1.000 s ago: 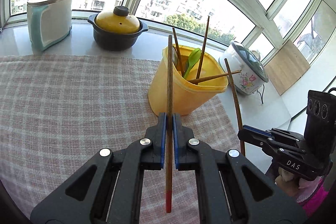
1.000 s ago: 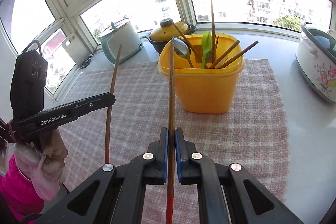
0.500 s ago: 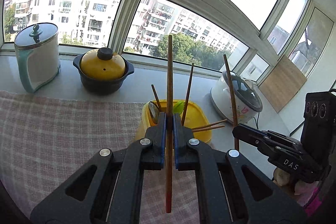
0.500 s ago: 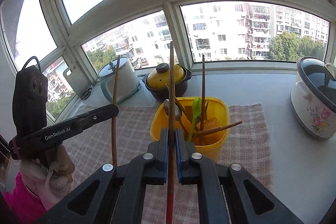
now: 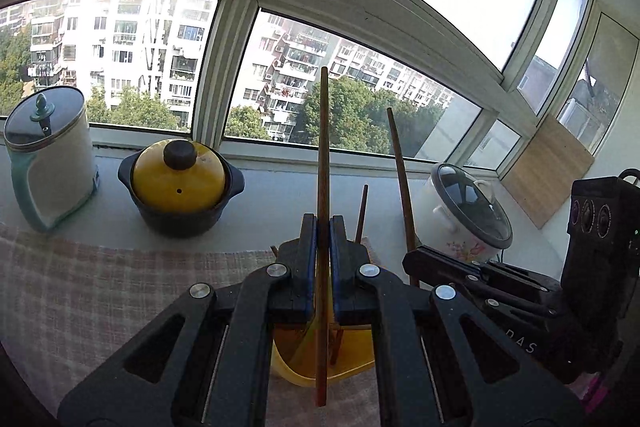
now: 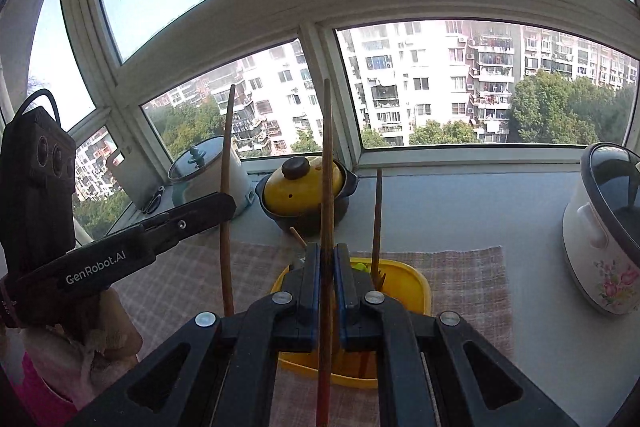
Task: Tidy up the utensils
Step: 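Lift both chopsticks upright and carry them over the yellow bin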
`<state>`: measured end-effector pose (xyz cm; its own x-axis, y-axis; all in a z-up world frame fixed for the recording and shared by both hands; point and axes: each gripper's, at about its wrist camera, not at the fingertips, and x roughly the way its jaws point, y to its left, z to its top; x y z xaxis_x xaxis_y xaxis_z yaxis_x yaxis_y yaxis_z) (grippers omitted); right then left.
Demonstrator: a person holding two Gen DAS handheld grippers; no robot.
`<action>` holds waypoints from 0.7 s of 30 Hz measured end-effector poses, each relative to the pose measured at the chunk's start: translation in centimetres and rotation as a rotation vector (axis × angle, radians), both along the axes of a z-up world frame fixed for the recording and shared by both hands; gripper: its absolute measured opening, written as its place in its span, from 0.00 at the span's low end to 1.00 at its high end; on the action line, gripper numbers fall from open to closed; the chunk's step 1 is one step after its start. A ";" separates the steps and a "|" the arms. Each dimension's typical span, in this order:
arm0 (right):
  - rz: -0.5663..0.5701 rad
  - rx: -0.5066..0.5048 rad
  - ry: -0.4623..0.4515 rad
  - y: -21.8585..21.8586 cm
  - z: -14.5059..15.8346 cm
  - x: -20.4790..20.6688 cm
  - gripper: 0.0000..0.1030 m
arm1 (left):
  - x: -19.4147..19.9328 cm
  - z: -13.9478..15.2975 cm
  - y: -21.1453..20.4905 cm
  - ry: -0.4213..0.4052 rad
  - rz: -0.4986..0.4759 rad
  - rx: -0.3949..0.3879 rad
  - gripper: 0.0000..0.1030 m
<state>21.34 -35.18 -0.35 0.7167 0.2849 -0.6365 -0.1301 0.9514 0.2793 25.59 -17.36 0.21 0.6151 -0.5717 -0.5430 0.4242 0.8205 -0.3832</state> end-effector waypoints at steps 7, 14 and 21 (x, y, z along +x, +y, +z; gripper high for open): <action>-0.014 -0.017 -0.004 0.2 -1.0 2.6 0.04 | 2.7 -1.8 -1.2 0.032 0.010 0.013 0.04; -0.023 -0.050 0.000 0.4 -2.7 4.4 0.04 | 3.7 -2.6 -1.7 0.035 0.014 0.025 0.04; -0.031 -0.055 -0.010 0.4 -4.1 4.6 0.04 | 4.1 -3.7 -1.9 0.054 -0.006 -0.001 0.04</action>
<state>25.89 -34.75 -4.48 0.7308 0.2271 -0.6437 -0.1030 0.9689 0.2249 29.67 -19.21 -3.46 0.5813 -0.5762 -0.5745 0.4081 0.8173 -0.4068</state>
